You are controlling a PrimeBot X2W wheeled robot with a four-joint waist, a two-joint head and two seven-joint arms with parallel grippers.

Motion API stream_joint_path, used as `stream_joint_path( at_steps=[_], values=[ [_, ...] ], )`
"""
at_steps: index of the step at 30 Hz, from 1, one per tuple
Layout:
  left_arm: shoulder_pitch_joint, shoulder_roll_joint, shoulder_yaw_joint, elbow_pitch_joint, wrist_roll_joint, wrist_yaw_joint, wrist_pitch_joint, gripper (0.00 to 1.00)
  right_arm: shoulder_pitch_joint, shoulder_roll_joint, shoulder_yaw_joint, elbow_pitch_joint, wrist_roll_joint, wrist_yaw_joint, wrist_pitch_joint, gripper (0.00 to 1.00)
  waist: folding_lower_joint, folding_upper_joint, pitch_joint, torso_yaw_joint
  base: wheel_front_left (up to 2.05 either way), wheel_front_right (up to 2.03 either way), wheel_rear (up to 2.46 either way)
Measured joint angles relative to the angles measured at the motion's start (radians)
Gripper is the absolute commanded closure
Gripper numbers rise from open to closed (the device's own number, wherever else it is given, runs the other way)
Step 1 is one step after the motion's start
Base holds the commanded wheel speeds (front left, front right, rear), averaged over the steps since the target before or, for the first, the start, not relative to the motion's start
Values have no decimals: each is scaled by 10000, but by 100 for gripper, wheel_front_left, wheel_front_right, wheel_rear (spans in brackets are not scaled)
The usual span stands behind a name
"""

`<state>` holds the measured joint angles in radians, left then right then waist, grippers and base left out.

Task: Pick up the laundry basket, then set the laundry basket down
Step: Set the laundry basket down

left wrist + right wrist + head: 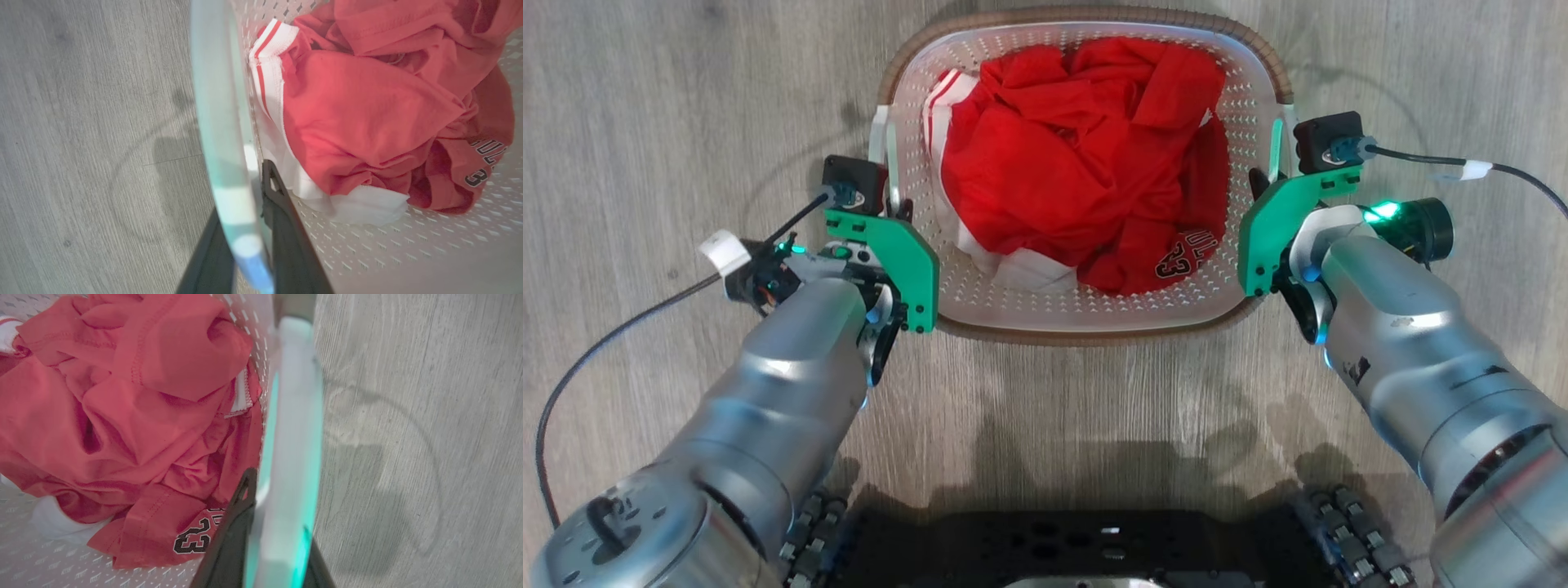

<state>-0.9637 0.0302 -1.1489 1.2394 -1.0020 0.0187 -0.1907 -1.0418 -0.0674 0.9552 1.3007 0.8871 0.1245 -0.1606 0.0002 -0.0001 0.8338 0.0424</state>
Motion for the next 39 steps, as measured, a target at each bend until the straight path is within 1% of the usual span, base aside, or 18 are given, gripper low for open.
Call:
stream_joint_path(
  at_steps=[10,22,26,39],
  values=[
    [-194,-2,-163,-17,-44,10,-44,100,-4,0,-602,-8,-522,0,-12,100,-1,0,292,-6,0,0,0],
    [-364,4,-376,-123,-389,96,-54,100,-119,-6,-1166,-8,-1127,0,-54,100,-1,0,523,52,0,0,0],
    [-365,4,-414,-188,-487,167,-54,100,-132,-8,-1300,-8,-1246,0,-52,100,-1,0,520,73,0,0,0],
    [-387,8,-656,-228,-662,184,-54,100,-132,-8,-1534,-8,-1542,0,8,100,-1,0,599,83,0,0,0]
  ],
)
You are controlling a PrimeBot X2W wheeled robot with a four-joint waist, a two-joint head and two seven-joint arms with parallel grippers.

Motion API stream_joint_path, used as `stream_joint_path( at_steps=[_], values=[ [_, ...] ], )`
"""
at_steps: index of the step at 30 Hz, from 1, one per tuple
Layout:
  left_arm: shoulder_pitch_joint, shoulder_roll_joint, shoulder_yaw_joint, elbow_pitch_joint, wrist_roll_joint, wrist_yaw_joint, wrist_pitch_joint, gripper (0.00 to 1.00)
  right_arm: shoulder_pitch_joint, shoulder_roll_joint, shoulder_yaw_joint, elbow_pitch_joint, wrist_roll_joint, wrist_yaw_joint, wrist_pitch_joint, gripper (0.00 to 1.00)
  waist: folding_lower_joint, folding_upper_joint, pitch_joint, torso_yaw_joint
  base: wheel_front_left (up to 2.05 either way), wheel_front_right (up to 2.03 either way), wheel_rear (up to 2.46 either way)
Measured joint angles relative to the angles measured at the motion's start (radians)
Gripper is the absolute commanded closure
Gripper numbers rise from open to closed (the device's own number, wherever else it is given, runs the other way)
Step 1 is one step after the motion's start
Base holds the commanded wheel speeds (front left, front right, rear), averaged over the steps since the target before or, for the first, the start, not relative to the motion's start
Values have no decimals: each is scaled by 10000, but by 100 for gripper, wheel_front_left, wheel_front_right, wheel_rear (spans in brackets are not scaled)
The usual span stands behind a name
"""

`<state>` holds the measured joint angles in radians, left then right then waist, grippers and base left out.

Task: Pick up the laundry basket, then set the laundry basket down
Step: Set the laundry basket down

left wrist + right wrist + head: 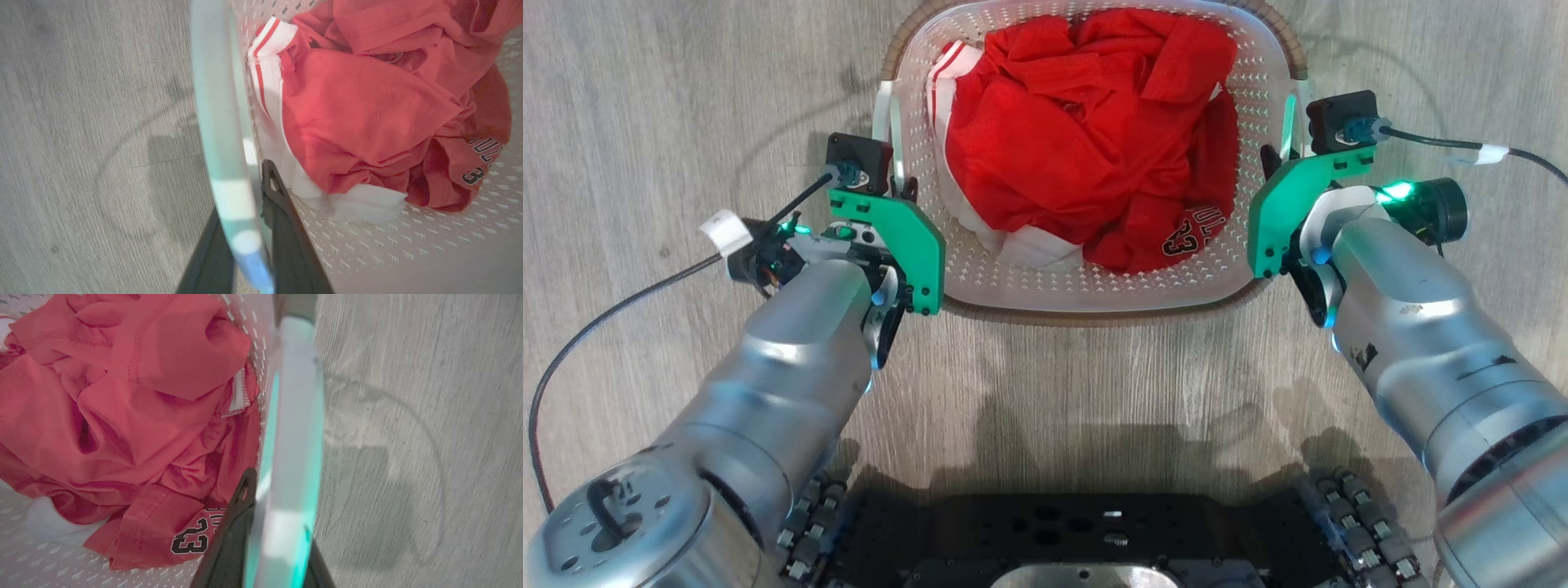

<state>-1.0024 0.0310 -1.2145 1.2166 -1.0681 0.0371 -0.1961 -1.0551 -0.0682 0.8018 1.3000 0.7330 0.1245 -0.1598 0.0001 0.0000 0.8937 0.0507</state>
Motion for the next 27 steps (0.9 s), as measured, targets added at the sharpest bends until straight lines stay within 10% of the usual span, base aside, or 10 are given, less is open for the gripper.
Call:
stream_joint_path(
  at_steps=[1,6,9,10,27],
  values=[
    [-3,0,-6,0,0,0,0,100,0,0,-13,0,-27,0,0,100,0,0,4,-3,0,0,0],
    [-25,0,-96,-6,-2,42,-77,29,-1,0,-35,-10,-207,0,-4,52,0,1,-1,-9,0,0,0],
    [-40,-8,-128,-25,-104,44,-77,4,-1,4,-46,-19,-245,2,-2,11,0,1,-19,-16,0,0,0],
    [-41,-8,-134,-23,-105,44,-77,0,-1,2,-58,-17,-282,2,-4,0,0,1,-26,-16,0,0,0],
    [-18,-6,-307,203,-416,73,-196,0,5,2,-186,-17,-384,2,-190,0,-1,1,-762,-71,0,0,0]
  ],
)
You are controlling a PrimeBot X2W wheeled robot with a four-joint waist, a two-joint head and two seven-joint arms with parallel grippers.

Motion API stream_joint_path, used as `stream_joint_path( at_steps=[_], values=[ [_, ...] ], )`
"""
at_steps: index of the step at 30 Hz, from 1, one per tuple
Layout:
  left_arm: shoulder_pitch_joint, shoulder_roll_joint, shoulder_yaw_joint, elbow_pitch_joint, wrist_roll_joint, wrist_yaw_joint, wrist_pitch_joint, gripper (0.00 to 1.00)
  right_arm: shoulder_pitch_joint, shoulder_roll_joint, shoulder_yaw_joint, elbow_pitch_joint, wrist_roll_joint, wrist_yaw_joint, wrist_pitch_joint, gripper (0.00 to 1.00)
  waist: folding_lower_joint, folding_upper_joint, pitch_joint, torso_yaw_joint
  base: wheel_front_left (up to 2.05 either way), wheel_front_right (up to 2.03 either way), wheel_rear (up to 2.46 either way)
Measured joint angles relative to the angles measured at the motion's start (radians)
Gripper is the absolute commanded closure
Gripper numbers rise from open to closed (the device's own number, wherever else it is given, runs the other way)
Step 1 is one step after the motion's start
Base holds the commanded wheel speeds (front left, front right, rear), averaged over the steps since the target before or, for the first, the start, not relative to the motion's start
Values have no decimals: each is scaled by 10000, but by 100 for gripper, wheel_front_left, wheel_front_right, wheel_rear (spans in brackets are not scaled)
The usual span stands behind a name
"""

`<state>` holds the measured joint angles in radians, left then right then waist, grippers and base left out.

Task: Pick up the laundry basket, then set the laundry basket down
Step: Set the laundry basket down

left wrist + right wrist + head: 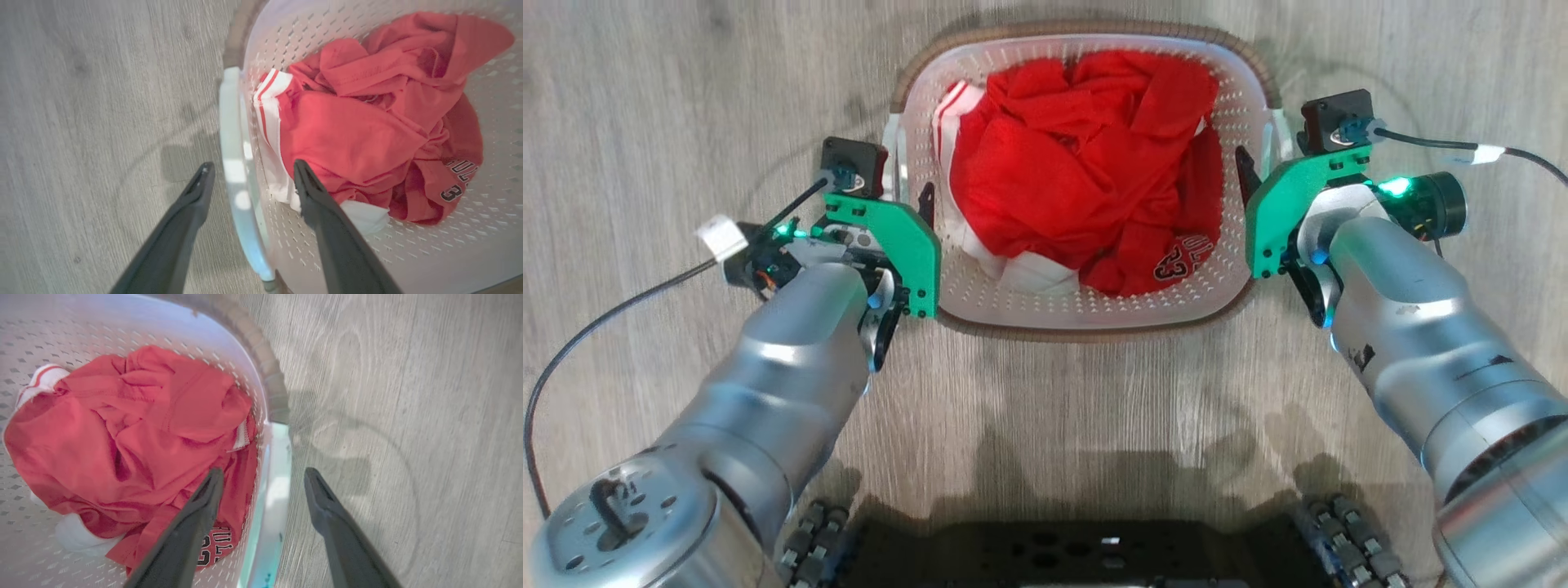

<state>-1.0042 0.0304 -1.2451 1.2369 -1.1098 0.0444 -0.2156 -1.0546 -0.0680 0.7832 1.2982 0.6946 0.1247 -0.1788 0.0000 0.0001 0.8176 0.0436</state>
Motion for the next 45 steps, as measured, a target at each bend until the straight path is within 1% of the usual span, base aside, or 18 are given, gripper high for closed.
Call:
stream_joint_path(
  at_steps=[4,10,13,17,20,21,22,23,24,25,31,35,39,45],
  values=[
    [29,0,0,100,0,-17,-161,0,3,0,38,-10,-2,0,-230,0,0,0,-455,-31,0,0,0],
    [298,0,33,167,174,-178,-336,0,151,2,75,-75,-86,0,-543,0,0,0,-1347,-69,0,0,0],
    [439,63,424,-180,362,-157,-336,0,438,4,-59,-199,-36,0,-619,0,0,0,-1869,-88,0,0,0],
    [608,399,1647,-1402,1085,293,-337,0,800,2,-242,-516,-8,0,-694,0,0,0,-2599,-126,0,0,0],
    [1322,740,2761,-2508,1996,673,-360,0,1009,4,-648,-1068,-439,0,-694,0,0,0,-3158,-173,0,0,0],
    [1322,740,2761,-2508,1996,673,-360,0,1009,4,-648,-1068,-439,0,-694,0,0,0,-3158,-173,0,0,0],
    [2064,949,3588,-3313,2800,932,-364,0,1217,8,-1058,-1488,-825,0,-696,0,0,0,-3539,-209,0,0,0],
    [2064,949,3588,-3313,2800,932,-364,0,1217,8,-1058,-1488,-825,0,-696,0,0,0,-3539,-209,0,0,0],
    [2824,1053,4351,-4050,3542,1064,-364,0,1543,12,-1578,-1839,-1244,0,-696,0,0,0,-3911,-243,0,0,0],
    [3187,1066,4700,-4383,3910,1141,-364,0,1754,10,-1864,-2027,-1463,0,-696,0,0,0,-4093,-258,0,0,0],
    [4943,1101,6615,-6103,5812,1325,-366,0,3242,10,-3359,-3565,-2832,0,-694,0,-1,0,-5095,-345,0,0,0],
    [5850,1131,7843,-7014,6692,1323,-366,0,4134,12,-4098,-4748,-3494,0,-696,0,-1,0,-5639,-419,0,0,0],
    [6664,1137,8738,-7691,7400,1216,-366,0,4986,12,-4502,-5845,-3871,0,-696,0,-1,-1,-6077,-512,0,0,0],
    [7790,1020,9658,-8571,8146,1045,-366,0,6148,23,-4794,-7198,-4395,0,-696,0,-1,0,-6524,-632,0,0,0]
  ],
)
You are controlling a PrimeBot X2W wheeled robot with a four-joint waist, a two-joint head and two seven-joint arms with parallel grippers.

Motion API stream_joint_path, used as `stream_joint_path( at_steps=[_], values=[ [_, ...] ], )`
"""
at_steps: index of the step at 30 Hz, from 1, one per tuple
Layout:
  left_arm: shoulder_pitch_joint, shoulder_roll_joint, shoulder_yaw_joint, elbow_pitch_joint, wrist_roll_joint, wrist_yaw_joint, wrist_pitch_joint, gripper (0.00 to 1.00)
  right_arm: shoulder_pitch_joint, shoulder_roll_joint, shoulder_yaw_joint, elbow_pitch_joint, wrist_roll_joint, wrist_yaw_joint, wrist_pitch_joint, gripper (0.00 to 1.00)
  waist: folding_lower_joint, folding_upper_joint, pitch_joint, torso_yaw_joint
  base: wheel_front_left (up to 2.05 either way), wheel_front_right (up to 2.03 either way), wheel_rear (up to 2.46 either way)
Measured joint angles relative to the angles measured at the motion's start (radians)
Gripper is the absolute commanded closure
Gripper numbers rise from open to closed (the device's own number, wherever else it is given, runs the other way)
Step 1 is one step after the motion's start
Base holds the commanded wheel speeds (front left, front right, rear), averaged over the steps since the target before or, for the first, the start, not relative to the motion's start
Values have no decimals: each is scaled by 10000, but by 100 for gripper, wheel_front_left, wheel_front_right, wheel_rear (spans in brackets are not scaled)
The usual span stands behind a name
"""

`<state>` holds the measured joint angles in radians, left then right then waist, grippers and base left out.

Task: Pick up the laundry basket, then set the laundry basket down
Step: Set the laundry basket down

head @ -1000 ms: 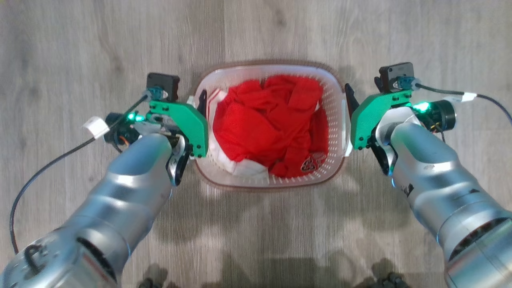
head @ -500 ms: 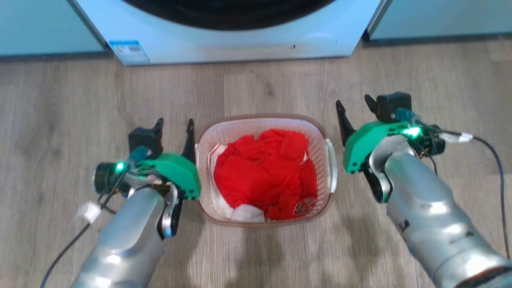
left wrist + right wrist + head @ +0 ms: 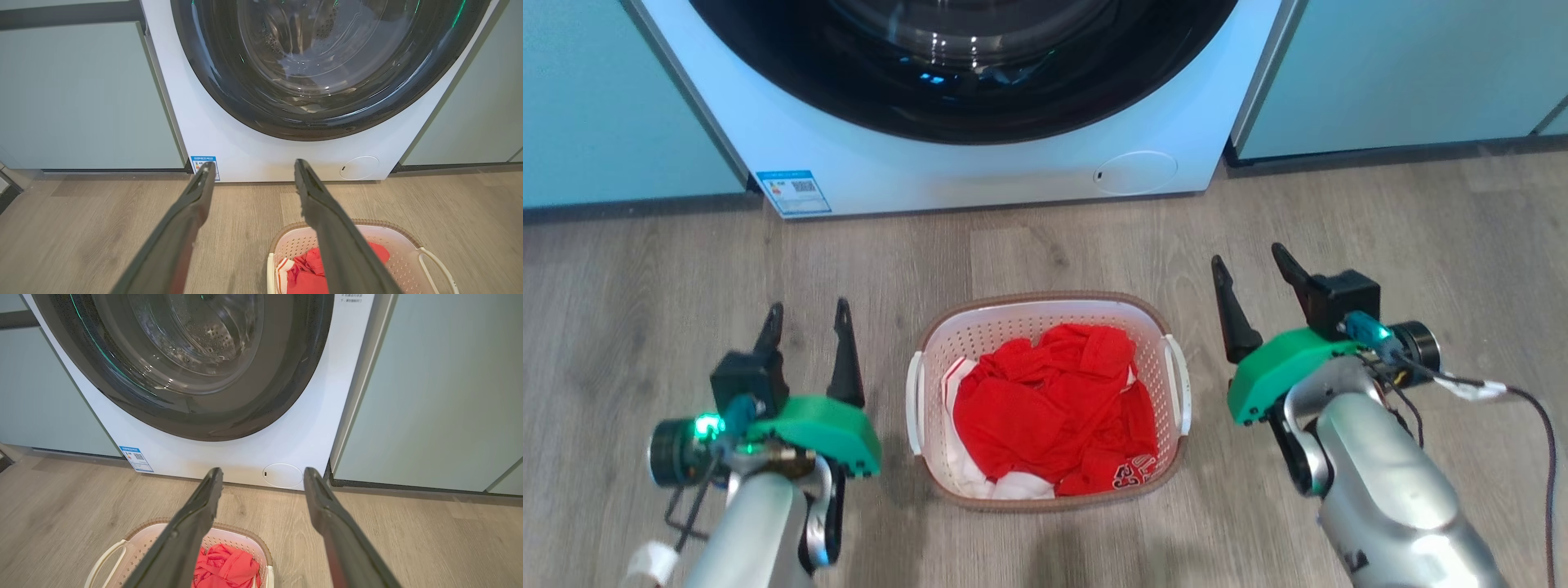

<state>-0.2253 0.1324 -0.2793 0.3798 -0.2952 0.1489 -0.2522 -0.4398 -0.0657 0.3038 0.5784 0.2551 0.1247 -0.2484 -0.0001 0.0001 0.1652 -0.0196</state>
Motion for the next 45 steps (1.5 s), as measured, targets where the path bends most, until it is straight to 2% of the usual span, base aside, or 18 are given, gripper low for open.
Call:
stream_joint_path(
  at_steps=[10,15,28,45],
  values=[
    [1616,-393,683,-1181,767,-351,0,0,1611,35,-454,-1973,-483,0,-2,0,0,0,-399,-107,0,0,0],
    [2164,-499,1037,-1760,976,-357,0,0,2270,69,-708,-2750,-556,0,-4,0,0,0,-589,-124,0,0,0],
    [3173,-725,1603,-2360,1221,-533,0,0,3197,81,-1193,-3574,-819,0,-10,0,0,0,-893,-162,0,0,0],
    [3366,-765,1866,-2625,1457,-782,0,0,3506,90,-1392,-3670,-871,0,-10,0,0,0,-1147,-168,0,0,0]
  ],
)
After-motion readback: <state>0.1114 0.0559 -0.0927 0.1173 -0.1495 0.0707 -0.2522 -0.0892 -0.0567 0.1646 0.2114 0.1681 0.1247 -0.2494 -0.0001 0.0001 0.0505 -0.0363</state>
